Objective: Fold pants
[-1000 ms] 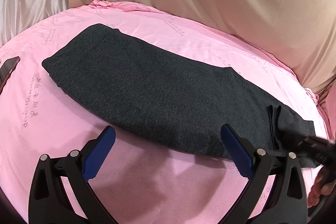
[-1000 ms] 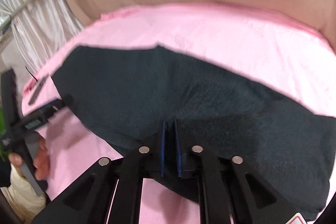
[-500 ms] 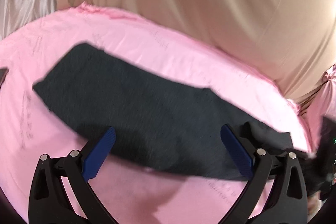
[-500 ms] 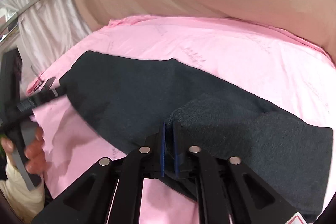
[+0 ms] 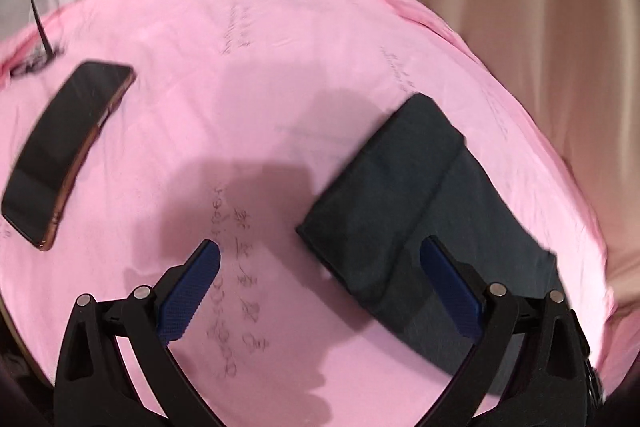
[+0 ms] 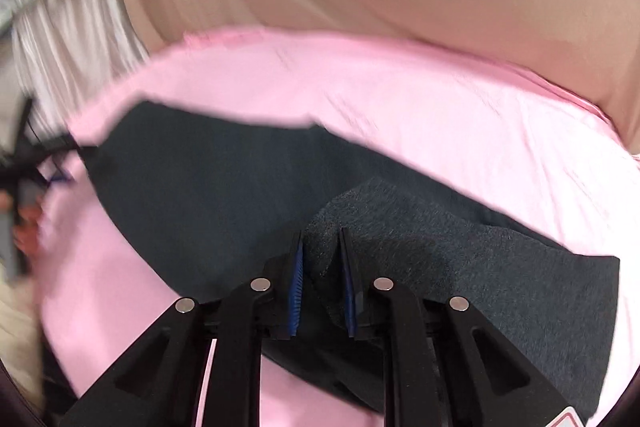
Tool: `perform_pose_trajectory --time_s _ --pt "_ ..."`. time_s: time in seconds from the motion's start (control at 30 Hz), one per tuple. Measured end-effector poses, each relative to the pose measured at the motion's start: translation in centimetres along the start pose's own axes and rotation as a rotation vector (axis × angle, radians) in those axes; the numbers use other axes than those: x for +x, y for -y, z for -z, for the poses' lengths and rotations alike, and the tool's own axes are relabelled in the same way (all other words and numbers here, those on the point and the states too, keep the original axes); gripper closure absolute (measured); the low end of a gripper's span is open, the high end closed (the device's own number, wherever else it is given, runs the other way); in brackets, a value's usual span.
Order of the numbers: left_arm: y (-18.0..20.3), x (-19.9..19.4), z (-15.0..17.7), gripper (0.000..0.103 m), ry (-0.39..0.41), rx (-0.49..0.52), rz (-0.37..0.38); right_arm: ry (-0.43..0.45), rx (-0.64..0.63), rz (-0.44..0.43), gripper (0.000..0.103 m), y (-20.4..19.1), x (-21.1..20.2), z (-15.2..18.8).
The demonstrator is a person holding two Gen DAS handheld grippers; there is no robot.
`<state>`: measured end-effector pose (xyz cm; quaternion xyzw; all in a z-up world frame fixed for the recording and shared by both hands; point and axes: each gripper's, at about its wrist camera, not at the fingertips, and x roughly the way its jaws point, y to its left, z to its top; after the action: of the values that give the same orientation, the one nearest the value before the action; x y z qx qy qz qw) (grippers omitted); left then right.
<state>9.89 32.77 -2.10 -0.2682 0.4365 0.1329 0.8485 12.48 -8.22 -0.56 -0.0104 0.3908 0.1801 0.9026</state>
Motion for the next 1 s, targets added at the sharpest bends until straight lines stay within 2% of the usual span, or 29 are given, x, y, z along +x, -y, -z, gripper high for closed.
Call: perform_pose_trajectory --time_s 0.07,0.13,0.17,0.23,0.27,0.3,0.37,0.4,0.43,0.47,0.5,0.53,0.63,0.7,0.83,0.93,1.0 --pt "0.6 0.7 -0.1 0.005 -0.018 0.013 0.016 -0.053 -0.058 0.023 0.087 -1.4 2.5 0.0" --pt "1.7 1.6 -0.1 0.005 -0.038 0.046 0.023 -0.151 -0.084 0.069 0.084 -1.8 5.7 1.4" --pt "2.2 2.2 -0.1 0.005 -0.050 0.060 0.028 -0.116 -0.062 0.054 0.081 -1.6 5.3 1.9" --pt "3.1 2.8 -0.1 0.005 -0.030 0.089 -0.009 -0.094 -0.031 0.013 0.071 -1.5 3.7 2.2" --pt "3.4 3.0 -0.1 0.005 -0.019 0.097 -0.012 -0.071 -0.014 -0.003 0.060 -1.2 2.7 2.4" --pt "3.5 3.2 -0.1 0.007 -0.010 0.102 -0.016 -0.032 0.017 -0.018 0.044 -0.5 1.1 2.7" --pt "4.1 3.4 -0.2 0.029 0.023 0.123 -0.039 0.025 0.073 -0.006 0.030 0.8 -1.1 3.2" --pt "4.4 3.4 -0.2 0.036 0.029 0.126 -0.066 0.051 0.102 0.010 0.029 1.5 -2.2 3.6" --pt "4.6 3.4 -0.3 0.050 0.032 0.123 -0.071 0.070 0.125 0.025 0.026 2.1 -3.1 4.0" --pt "4.7 3.3 -0.4 0.059 0.033 0.119 -0.066 0.098 0.160 0.055 0.023 3.2 -4.1 4.8" --pt "5.1 2.8 -0.6 0.074 0.027 0.115 -0.036 0.117 0.185 0.081 0.022 3.8 -4.7 5.2" --pt "5.7 2.2 -0.6 0.077 0.032 0.118 -0.029 0.130 0.211 0.099 0.021 4.3 -5.2 5.7" --pt "9.6 -1.1 0.1 0.079 0.119 0.208 -0.022 0.128 0.274 0.143 0.019 6.5 -6.0 7.4" --pt "13.2 -3.9 1.2 0.080 0.160 0.280 0.037 0.120 0.299 0.172 0.019 7.5 -6.2 8.3" --pt "21.4 -9.8 5.1 0.080 0.252 0.451 0.146 0.139 0.356 0.154 0.019 9.2 -7.6 9.9" --pt "27.5 -12.6 9.6 0.080 0.252 0.581 0.256 0.151 0.389 0.132 0.019 11.0 -8.5 10.8" --pt "31.1 -12.4 12.8 0.078 0.206 0.651 0.292 0.159 0.401 0.135 0.019 11.7 -9.4 11.5"
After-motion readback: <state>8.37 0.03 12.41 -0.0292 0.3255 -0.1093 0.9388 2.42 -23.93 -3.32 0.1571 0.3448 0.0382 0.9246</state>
